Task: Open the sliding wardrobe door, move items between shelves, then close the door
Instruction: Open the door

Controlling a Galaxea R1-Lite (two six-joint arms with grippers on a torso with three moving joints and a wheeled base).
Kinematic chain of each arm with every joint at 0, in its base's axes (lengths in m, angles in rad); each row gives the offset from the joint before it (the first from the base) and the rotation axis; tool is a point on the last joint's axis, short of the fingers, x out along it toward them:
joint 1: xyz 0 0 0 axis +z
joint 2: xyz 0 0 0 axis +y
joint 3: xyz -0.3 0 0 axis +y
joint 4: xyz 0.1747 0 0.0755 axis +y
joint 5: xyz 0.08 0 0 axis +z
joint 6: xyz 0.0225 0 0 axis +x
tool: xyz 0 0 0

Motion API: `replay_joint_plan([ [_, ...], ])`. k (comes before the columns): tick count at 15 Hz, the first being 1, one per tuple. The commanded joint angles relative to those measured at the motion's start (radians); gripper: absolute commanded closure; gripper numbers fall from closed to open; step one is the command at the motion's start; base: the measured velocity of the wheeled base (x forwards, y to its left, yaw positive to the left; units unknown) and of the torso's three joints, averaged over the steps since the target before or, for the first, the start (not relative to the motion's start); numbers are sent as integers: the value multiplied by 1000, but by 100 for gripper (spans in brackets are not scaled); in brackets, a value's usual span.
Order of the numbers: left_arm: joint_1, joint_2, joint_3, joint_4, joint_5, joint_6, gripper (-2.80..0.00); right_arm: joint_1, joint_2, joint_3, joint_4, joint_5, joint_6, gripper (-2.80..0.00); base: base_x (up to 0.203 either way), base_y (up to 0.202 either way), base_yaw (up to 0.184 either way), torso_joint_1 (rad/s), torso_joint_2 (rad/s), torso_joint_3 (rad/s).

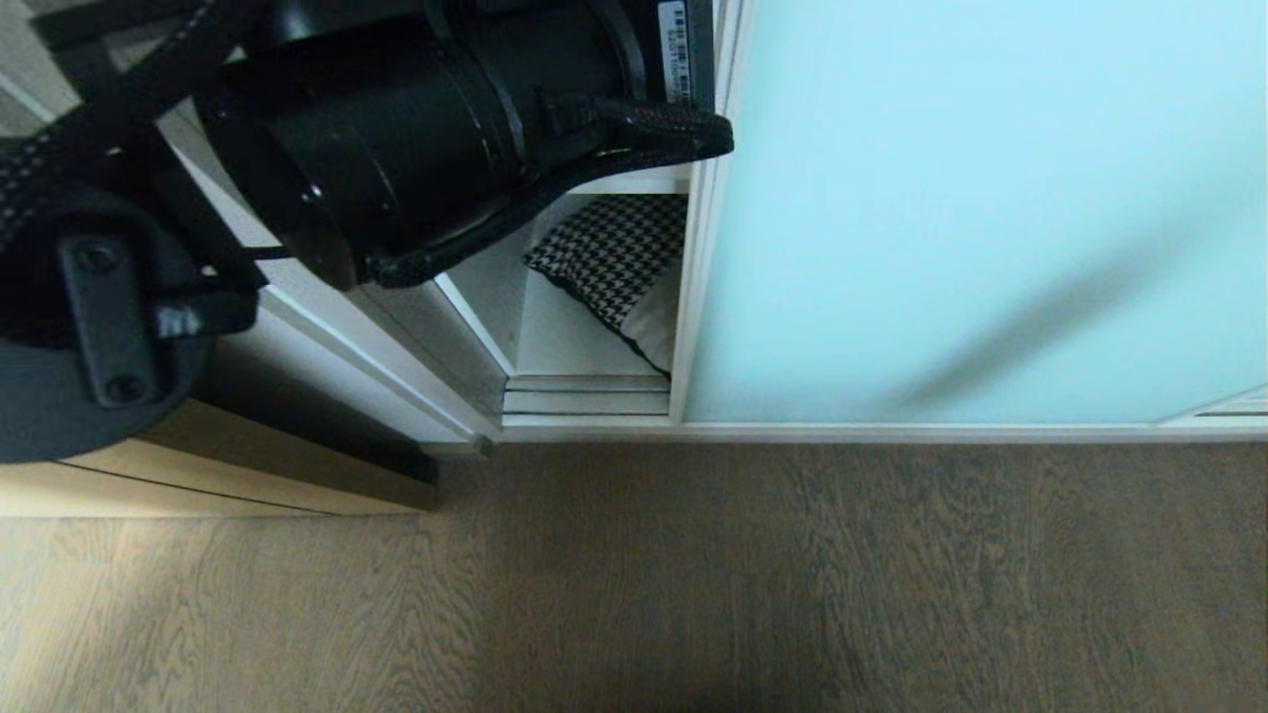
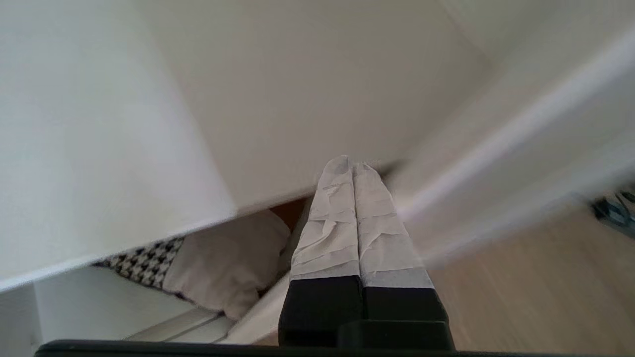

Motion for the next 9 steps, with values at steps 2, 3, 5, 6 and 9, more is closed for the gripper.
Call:
replay_joint_plan([
  [2, -2, 96, -76, -3, -2, 1, 0, 0, 1, 0, 0, 1, 0, 0, 0, 0, 0, 0, 0, 0],
  [3, -2, 119, -104, -4, -3, 2, 0, 0, 1, 0, 0, 1, 0, 0, 0, 0, 0, 0, 0, 0],
  [5, -8, 152, -141, -2, -4, 3, 0, 1, 1, 0, 0, 1, 0, 0, 0, 0, 0, 0, 0, 0],
  [6, -13, 170, -159, -2, -4, 3, 0, 1, 1, 0, 0, 1, 0, 0, 0, 0, 0, 0, 0, 0],
  [9, -40, 233, -223, -2, -3, 3, 0, 0, 1, 1, 0, 1, 0, 0, 0, 0, 0, 0, 0, 0],
])
